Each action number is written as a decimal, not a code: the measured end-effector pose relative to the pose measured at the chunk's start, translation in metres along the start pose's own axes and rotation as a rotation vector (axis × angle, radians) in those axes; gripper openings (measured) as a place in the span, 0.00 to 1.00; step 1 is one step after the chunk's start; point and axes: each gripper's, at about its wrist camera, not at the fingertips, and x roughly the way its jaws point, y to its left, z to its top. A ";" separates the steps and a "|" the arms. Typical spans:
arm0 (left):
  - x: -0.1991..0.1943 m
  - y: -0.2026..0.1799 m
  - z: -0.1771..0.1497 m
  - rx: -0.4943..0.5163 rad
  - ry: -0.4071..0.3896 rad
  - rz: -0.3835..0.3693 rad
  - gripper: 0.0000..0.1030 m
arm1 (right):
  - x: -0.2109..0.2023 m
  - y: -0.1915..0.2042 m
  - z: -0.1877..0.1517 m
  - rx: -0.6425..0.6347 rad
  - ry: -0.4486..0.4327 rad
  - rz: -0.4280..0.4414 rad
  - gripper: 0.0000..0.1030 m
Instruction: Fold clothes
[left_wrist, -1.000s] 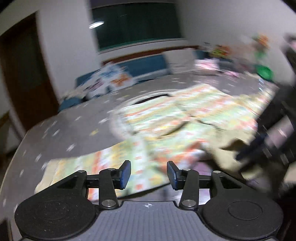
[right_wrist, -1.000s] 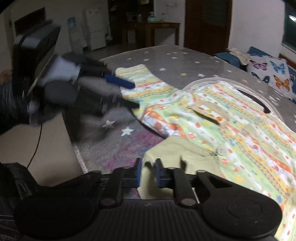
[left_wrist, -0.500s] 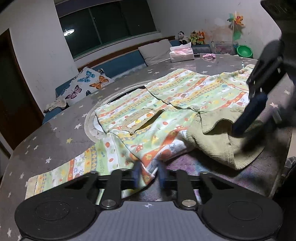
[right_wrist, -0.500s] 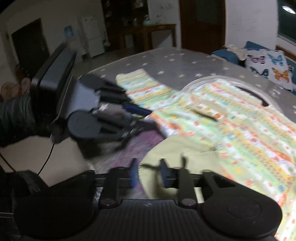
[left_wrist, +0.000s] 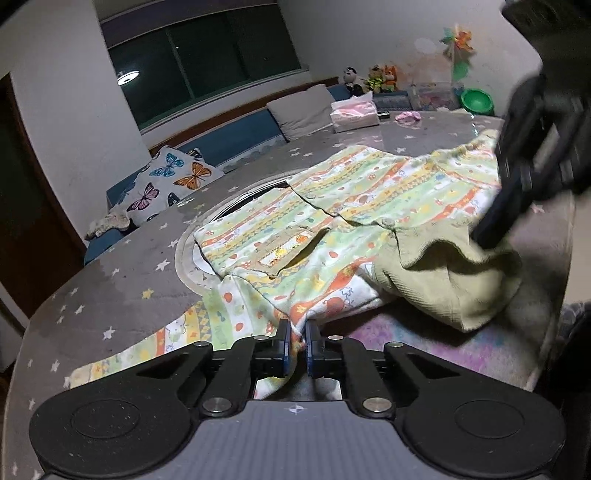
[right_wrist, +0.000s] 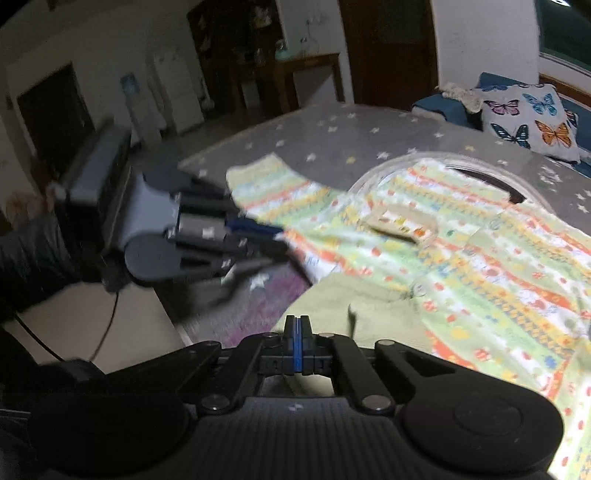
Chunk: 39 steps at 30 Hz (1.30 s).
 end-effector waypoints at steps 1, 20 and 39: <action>0.000 0.000 -0.001 0.004 0.006 0.004 0.08 | -0.002 -0.002 0.001 0.013 -0.001 0.006 0.00; -0.006 -0.009 0.007 0.010 -0.035 0.004 0.12 | 0.056 0.024 -0.012 -0.096 0.046 -0.094 0.04; 0.019 0.006 0.034 -0.135 -0.089 -0.045 0.32 | -0.002 0.002 -0.006 0.002 0.000 0.012 0.01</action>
